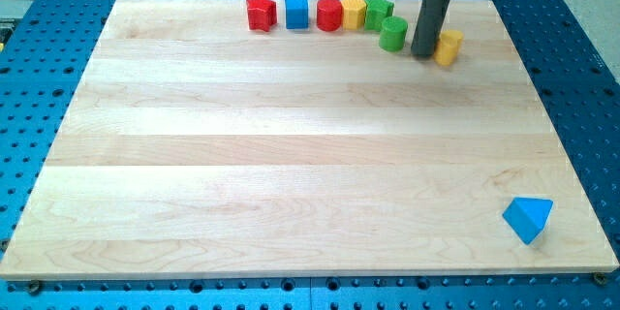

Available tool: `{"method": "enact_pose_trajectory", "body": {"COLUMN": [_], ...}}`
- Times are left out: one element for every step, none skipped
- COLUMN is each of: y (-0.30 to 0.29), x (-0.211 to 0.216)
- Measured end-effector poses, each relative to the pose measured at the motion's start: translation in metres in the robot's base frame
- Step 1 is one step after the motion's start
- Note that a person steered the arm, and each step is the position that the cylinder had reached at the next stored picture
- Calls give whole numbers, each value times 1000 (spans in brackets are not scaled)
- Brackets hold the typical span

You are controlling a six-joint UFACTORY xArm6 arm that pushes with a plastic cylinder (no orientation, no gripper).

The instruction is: Drag the heart to the top left side of the triangle

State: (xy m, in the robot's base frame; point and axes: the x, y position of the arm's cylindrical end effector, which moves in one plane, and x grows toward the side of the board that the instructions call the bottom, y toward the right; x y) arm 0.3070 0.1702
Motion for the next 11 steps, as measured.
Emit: {"method": "enact_pose_trajectory", "body": {"y": [3, 42, 42, 41, 36, 17, 16, 16, 16, 15, -32], "x": [-33, -26, 31, 77, 85, 99, 145, 151, 189, 198, 197]}}
